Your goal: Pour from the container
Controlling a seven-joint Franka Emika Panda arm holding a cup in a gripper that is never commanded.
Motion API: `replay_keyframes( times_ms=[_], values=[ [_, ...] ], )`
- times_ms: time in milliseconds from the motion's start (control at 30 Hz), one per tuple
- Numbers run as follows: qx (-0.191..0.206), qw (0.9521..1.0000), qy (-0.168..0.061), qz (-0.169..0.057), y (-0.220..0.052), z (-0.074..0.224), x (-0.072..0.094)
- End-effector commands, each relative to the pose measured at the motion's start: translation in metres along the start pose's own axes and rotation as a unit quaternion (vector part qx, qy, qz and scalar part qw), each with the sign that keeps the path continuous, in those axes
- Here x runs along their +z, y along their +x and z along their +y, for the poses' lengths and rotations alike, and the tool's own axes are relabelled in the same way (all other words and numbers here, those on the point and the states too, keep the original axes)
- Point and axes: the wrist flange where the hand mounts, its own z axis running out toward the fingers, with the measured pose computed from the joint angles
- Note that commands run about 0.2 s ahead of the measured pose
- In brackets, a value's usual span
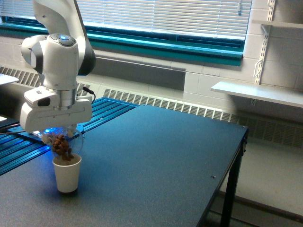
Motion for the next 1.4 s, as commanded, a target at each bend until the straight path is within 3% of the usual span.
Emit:
replay_keyframes(
  times_ms=[33,1400],
  values=[
    [-0.003,1.0,0.003,0.003,0.004,0.001,-0.006],
    [-0.023,0.9997,-0.008,-0.005,0.004,0.0,-0.016]
  ],
)
